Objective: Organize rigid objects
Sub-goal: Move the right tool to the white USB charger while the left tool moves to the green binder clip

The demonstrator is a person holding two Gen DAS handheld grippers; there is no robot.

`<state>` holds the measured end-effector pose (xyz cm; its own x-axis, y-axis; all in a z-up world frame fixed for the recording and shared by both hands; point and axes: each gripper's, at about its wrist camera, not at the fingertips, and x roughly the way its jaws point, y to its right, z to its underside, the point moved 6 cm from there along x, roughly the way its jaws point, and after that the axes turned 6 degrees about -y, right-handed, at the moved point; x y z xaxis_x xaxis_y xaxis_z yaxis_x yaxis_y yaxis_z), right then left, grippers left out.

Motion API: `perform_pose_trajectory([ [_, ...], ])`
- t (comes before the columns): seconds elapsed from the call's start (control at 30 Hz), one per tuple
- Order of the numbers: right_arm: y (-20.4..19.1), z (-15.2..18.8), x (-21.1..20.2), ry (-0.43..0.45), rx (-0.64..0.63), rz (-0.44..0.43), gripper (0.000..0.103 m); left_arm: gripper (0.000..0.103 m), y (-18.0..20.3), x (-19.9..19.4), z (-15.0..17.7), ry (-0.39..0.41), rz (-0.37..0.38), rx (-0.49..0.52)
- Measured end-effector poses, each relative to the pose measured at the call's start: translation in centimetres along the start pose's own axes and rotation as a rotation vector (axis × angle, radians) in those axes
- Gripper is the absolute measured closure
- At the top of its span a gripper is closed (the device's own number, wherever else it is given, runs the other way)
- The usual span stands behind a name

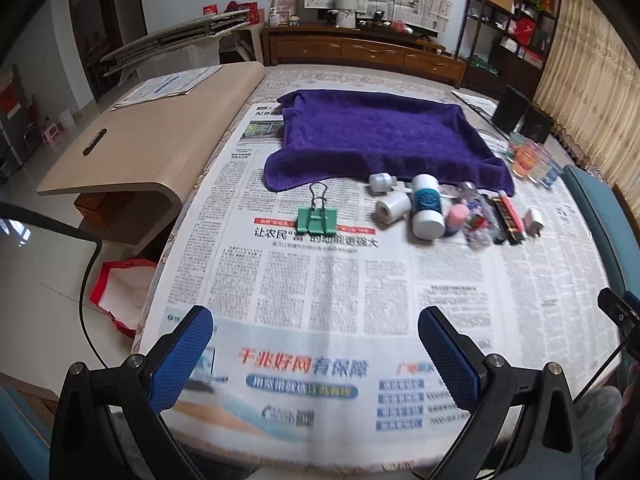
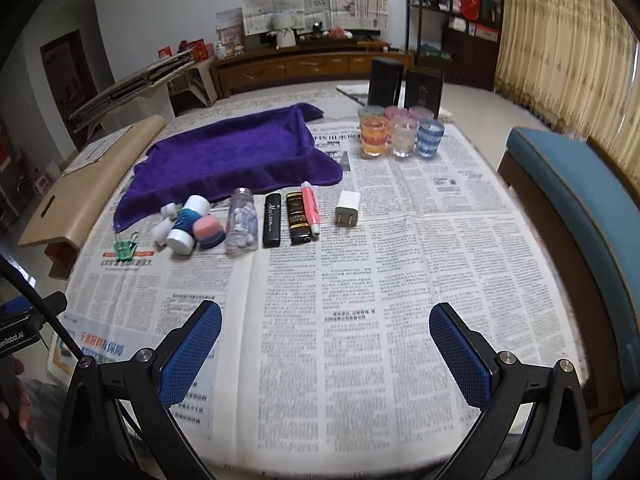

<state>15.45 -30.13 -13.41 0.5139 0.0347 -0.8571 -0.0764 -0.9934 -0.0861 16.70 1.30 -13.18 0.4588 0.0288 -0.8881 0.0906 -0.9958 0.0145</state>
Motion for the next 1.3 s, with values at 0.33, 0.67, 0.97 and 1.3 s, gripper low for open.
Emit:
perform_pose_trajectory([
  [0.33, 2.7, -4.5, 7.8, -0.065, 0.072, -0.036, 0.01, 0.0, -0.6, 7.9, -4.4, -0.042, -0.01, -0.01],
  [0.67, 3.0, -7.2, 12.6, -0.083, 0.022, -0.002, 0.017, 0.014, -0.6, 13.6, -6.3, -0.073, -0.029, 0.009],
  [0.97, 3.2, -8.4, 15.5, -0.095, 0.038, 0.009, 0.043, 0.015, -0.2, 14.1, -6.5, -0.052, -0.031, 0.032],
  [1.3, 2.8, -8.1, 15.1, -0.026, 0.02, 0.003, 0.057, 0.034, 0.1, 13.8, -6.4, -0.018, 0.004, 0.047],
])
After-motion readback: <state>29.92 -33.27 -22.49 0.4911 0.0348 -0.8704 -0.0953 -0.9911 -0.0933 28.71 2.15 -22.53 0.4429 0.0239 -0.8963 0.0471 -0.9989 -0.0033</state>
